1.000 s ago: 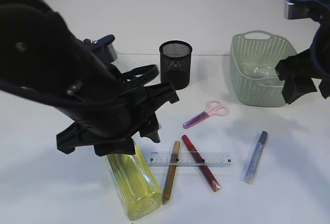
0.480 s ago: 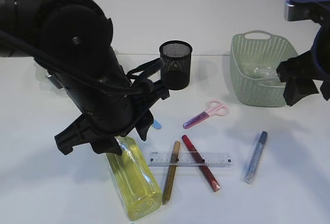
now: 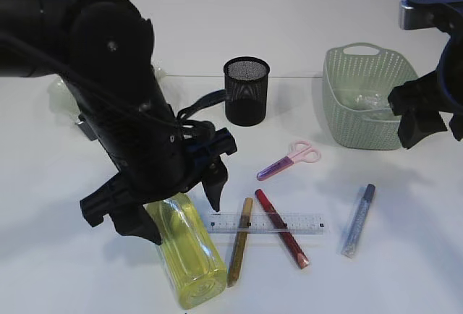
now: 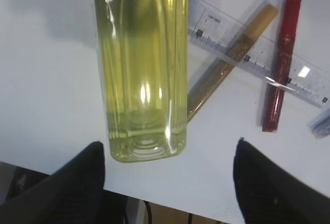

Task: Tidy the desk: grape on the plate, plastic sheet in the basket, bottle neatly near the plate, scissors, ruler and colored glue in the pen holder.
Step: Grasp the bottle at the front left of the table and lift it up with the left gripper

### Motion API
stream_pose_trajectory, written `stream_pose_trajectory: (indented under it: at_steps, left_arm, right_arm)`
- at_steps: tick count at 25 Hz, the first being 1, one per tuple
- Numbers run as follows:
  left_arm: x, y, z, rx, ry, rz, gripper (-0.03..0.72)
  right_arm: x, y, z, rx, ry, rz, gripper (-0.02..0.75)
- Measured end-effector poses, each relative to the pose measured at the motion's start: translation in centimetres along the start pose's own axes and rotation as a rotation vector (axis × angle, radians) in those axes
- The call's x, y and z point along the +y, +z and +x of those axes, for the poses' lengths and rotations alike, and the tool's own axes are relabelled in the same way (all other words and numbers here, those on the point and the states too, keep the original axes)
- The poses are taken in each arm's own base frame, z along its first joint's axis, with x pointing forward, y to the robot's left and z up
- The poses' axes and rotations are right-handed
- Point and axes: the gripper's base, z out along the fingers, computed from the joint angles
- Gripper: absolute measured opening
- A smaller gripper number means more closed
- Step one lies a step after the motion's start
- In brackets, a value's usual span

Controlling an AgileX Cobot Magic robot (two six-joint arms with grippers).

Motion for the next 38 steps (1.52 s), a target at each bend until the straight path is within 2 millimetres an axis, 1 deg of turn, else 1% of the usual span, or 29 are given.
stream_pose_trajectory:
  at_steps: [3, 5, 7, 12, 18, 27, 31, 38]
  left_arm:
    - [0.4, 0.6, -1.6, 0.05, 0.004, -0.005, 0.568]
    - [0.8, 0.6, -2.2, 0.04, 0.022, -0.028, 0.57]
    - [1.0, 0.6, -2.4, 0.024, 0.049, -0.052, 0.571]
    - [0.9, 0.9, -2.4, 0.026, 0.051, -0.054, 0.572]
    - [0.8, 2.8, -2.1, 0.079, 0.017, -0.083, 0.572]
    - [0.4, 4.6, -2.3, 0.085, 0.004, -0.083, 0.592]
    - [0.4, 4.9, -2.3, 0.083, 0.006, -0.088, 0.593]
    - [0.4, 4.9, -2.6, 0.051, 0.029, -0.079, 0.594]
  right_arm:
    - [0.0, 0.0, 0.0, 0.0, 0.0, 0.0, 0.53]
    - [0.0, 0.0, 0.0, 0.0, 0.0, 0.0, 0.53]
    - [0.0, 0.0, 0.0, 0.0, 0.0, 0.0, 0.53]
    - [0.0, 0.0, 0.0, -0.002, 0.0, 0.0, 0.53]
    - [0.0, 0.0, 0.0, -0.002, 0.0, 0.0, 0.53]
    - [0.0, 0.0, 0.0, -0.004, -0.002, -0.001, 0.53]
    - [0.0, 0.0, 0.0, -0.004, -0.002, -0.001, 0.529]
    - [0.0, 0.0, 0.0, -0.005, -0.002, -0.001, 0.529]
